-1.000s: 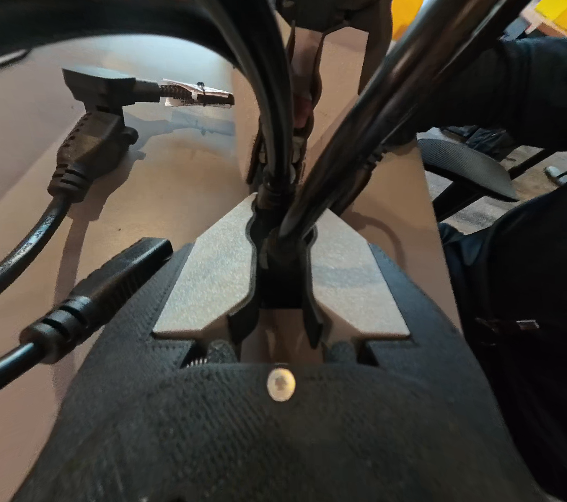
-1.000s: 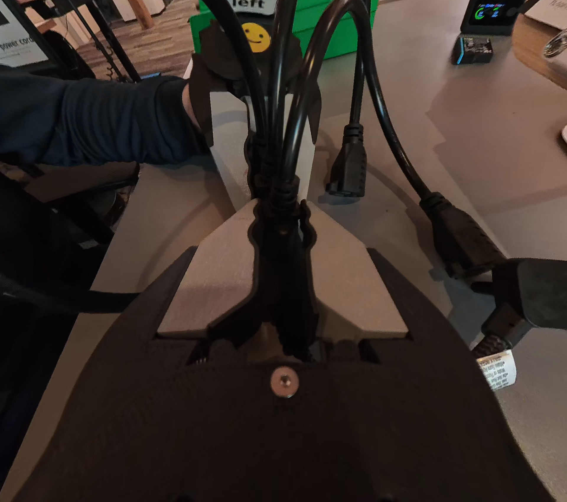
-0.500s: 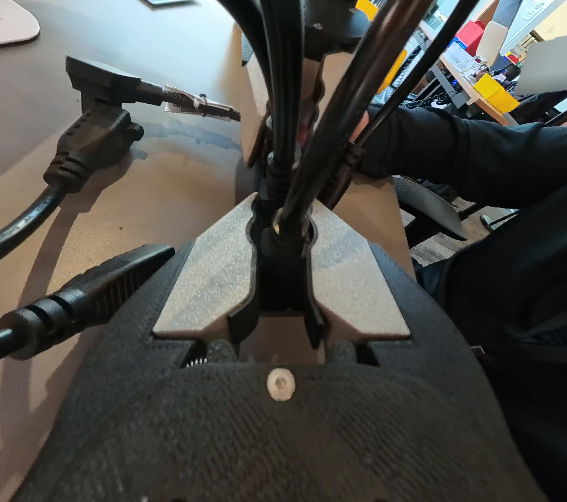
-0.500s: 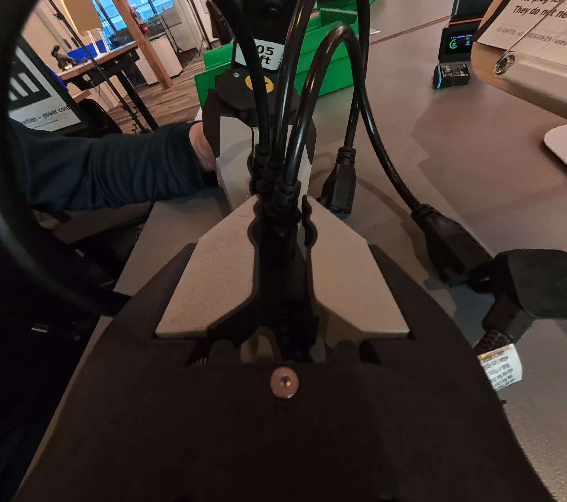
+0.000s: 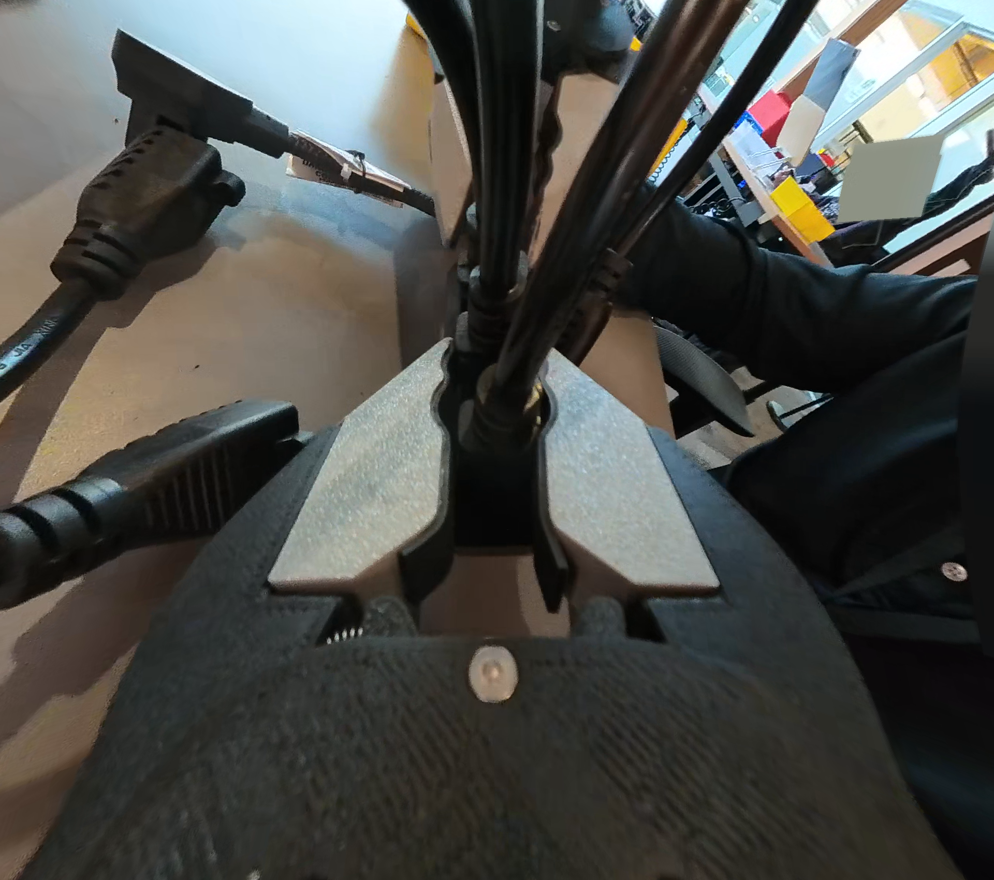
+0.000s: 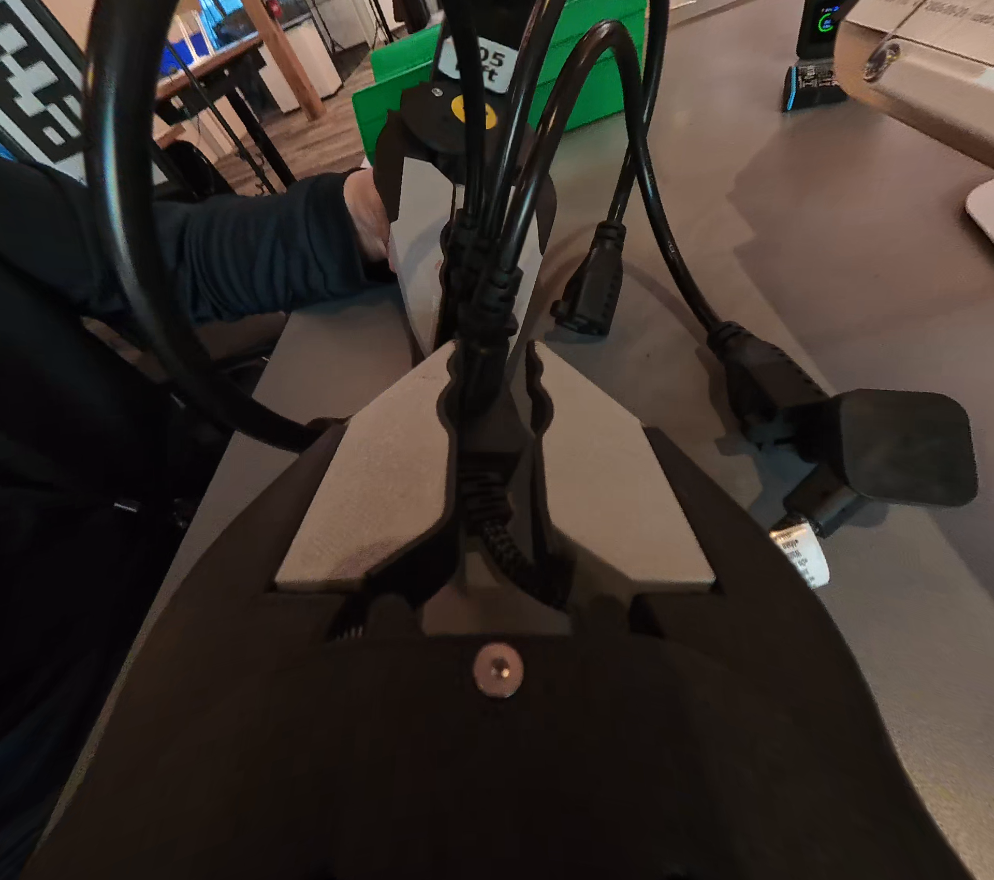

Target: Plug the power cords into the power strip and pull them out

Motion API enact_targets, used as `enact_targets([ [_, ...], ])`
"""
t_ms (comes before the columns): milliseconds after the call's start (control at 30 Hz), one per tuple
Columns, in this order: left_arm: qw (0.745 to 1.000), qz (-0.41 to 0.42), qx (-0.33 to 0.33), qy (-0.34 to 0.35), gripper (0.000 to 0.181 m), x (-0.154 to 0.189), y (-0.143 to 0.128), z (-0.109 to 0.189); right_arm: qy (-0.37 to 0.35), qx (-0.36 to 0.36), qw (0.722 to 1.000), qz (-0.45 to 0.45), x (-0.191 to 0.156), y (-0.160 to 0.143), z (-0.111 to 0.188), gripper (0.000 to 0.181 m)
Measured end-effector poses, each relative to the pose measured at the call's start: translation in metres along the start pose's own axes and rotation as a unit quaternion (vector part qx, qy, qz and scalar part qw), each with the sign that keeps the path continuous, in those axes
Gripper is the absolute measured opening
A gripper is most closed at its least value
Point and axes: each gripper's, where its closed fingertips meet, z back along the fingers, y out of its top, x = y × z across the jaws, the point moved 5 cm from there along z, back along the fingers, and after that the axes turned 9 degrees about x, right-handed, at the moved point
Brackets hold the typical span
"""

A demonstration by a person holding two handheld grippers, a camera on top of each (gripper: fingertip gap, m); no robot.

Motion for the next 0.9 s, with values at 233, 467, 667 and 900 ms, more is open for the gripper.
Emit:
enact_targets([
  [233, 0.998, -0.04, -0.035, 0.024, 0.025, 0.001, -0.006, -0.005, 0.005, 0.023, 1.0, 0.007, -0.003, 0.007, 0.002, 0.019],
  [467, 0.989, -0.114, -0.079, 0.055, 0.025, 0.003, -0.014, -0.014, 0.009, 0.023, 0.999, 0.02, -0.011, 0.01, -0.003, 0.015],
  [667, 0.986, -0.135, -0.084, 0.06, 0.025, 0.004, -0.014, -0.015, -0.026, -0.013, 0.998, 0.062, -0.014, 0.007, -0.01, 0.006],
  [900, 0.985, -0.137, -0.079, 0.071, 0.025, 0.006, -0.014, -0.022, -0.038, -0.023, 0.997, 0.062, -0.016, 0.008, -0.008, 0.005],
])
